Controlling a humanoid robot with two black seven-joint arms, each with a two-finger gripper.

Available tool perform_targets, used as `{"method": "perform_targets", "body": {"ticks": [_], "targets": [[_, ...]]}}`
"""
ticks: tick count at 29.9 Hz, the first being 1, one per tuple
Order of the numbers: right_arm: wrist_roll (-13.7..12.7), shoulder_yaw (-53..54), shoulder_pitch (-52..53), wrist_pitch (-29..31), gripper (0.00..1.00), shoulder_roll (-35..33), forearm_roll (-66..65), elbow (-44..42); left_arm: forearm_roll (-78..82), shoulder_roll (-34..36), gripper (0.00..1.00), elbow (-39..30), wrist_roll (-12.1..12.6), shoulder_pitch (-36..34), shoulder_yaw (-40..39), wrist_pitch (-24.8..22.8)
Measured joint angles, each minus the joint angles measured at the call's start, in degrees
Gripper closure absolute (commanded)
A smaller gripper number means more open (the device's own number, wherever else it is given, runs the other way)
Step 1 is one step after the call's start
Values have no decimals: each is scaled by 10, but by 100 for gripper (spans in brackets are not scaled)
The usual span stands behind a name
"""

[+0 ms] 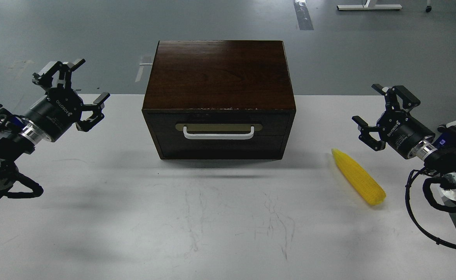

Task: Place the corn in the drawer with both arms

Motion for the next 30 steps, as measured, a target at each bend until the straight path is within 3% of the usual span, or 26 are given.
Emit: {"method": "perform_targets", "body": {"ticks": [20, 30], "targets": [[0, -2, 5, 0, 0, 3, 0, -2, 6, 8, 2, 17, 2, -4, 7, 0], [0, -2, 5, 0, 0, -1, 0, -2, 9, 34, 2, 22, -18, -6, 6, 0]]}}
